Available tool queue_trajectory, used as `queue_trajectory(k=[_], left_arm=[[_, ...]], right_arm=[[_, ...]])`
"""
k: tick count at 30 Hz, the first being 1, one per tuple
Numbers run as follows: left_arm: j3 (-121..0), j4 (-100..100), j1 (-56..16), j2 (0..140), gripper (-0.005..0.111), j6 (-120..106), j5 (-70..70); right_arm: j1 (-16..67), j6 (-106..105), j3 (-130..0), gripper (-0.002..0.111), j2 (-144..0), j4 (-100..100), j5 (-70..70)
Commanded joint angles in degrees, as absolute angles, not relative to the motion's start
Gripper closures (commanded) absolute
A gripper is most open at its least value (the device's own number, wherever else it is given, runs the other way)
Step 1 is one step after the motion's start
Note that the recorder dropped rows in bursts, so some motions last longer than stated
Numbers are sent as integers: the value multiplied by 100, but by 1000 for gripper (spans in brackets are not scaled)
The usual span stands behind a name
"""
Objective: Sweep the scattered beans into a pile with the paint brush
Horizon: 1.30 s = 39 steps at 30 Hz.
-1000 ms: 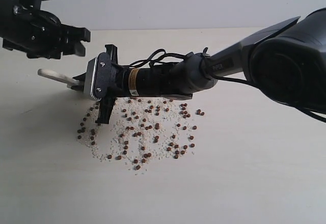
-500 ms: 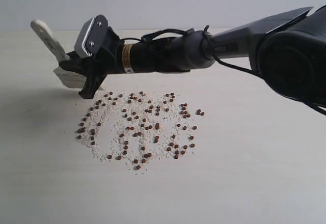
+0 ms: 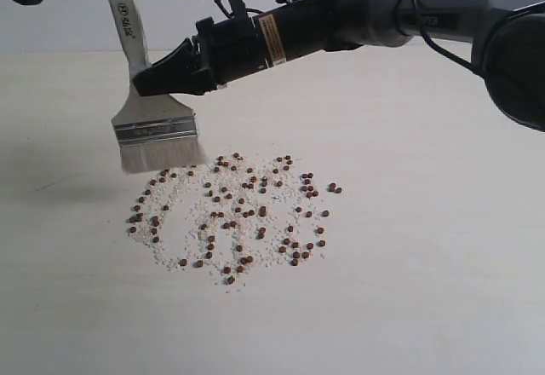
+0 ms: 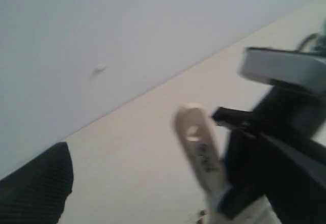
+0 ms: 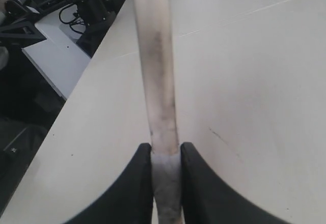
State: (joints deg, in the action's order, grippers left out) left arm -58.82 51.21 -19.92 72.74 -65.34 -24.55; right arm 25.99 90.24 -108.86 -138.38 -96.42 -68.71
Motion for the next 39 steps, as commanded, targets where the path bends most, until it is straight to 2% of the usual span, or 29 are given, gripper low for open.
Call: queue_trajectory(k=[1, 5, 8, 11, 15, 24, 34, 37, 39], left_arm=[[-5846, 7500, -1985, 7201, 21, -8904, -3953], [-5846, 8168, -1895, 7201, 34, -9332, -4040], [-5846, 8362, -1346, 7354, 35, -9399, -4093], [-5846, 8549, -868, 7804, 35, -9484, -4882], [-5846, 8790, -858, 8138, 35, -9871, -5386], [-5881, 9686, -854, 8804, 35, -10691, -5317], [-5881, 9777, -854, 9040, 37, -10768, -5169], [-5881, 9789, -854, 9053, 48, -10768, -5179], [-5881, 9789, -854, 9053, 67, -10681, -5189]], right_arm=[[2554, 9172, -10958, 108, -13767, -9614, -6996], [2554, 9172, -10958, 108, -13767, -9614, -6996], [2554, 9118, -10958, 108, -13705, -9472, -6996], [2604, 9013, -10958, 108, -13623, -9327, -6996], [2638, 8896, -10958, 108, -13597, -9262, -6996], [2699, 8820, -10958, 108, -13597, -9351, -6996], [2789, 8820, -10958, 108, -13597, -9394, -6996], [2826, 8794, -10958, 108, -13597, -9394, -6996], [2838, 8768, -10958, 108, -13597, -9394, -6996]])
